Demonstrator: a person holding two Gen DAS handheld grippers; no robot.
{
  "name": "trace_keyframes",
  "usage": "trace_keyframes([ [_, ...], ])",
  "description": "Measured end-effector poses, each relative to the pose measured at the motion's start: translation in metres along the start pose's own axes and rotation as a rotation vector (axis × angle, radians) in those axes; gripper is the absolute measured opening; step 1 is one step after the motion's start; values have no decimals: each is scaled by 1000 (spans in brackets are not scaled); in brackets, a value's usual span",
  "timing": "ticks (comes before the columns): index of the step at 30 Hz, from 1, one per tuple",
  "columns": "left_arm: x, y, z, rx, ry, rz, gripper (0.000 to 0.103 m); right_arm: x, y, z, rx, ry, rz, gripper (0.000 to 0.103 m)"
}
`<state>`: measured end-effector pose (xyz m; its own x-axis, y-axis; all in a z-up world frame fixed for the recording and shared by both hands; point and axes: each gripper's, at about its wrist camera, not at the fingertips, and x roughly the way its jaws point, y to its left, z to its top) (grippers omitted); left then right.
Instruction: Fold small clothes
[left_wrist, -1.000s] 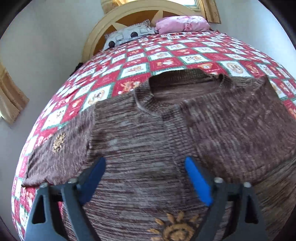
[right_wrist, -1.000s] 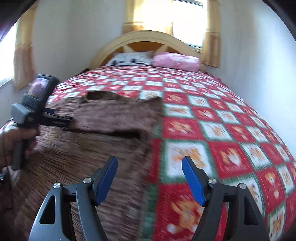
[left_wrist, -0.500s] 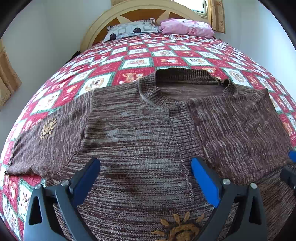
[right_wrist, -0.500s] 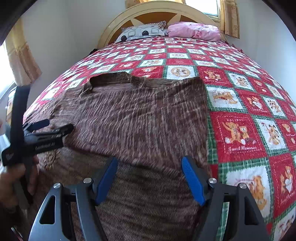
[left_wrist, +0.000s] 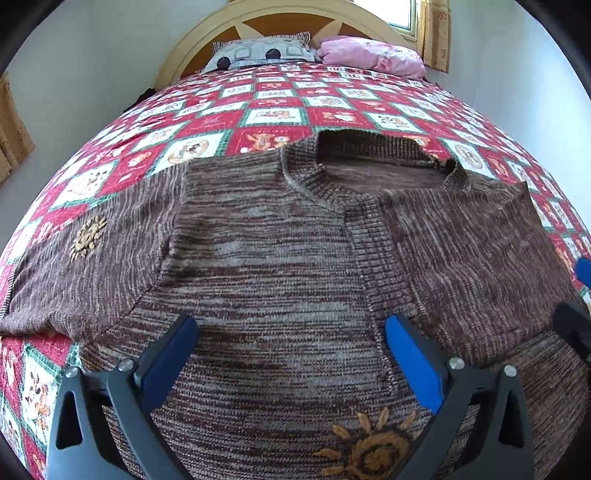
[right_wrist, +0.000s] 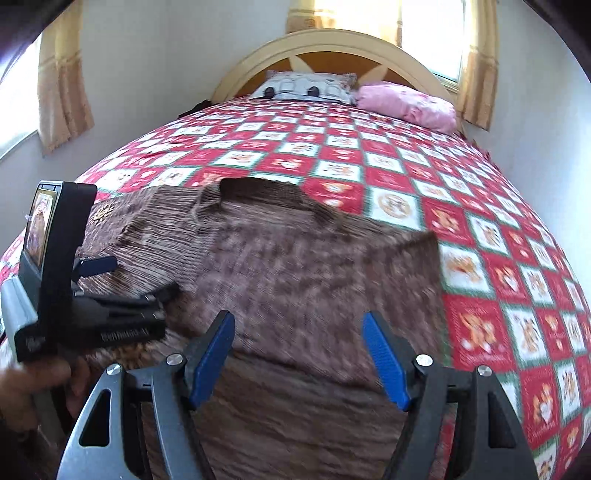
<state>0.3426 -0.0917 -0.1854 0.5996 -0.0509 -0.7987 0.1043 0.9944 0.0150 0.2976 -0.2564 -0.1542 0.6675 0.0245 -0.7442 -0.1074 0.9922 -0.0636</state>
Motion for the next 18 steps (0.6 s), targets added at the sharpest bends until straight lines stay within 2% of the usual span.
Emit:
trace_keyframes([
  [5,-2,4,-1,-11,-7,-1,103,31,13,-6,-7,70,-11,73],
  [8,-12,9,-5,-11,-34,2,103,22,18,-9,1,42,41,72],
  [11,-32,27,-11,-42,-101,-25,103,10,35,-8,-57,7,89,72],
  [13,-40,40,-15,-65,-130,13,103,11,51,-7,-104,10,115,72],
  [15,-42,53,-18,-101,-141,20,103,18,67,-8,-142,27,125,72],
  [17,-39,64,-21,-154,-120,-11,103,31,81,-12,-174,72,112,62],
  [18,-37,66,-21,-167,-117,-19,103,37,85,-12,-179,91,108,45],
])
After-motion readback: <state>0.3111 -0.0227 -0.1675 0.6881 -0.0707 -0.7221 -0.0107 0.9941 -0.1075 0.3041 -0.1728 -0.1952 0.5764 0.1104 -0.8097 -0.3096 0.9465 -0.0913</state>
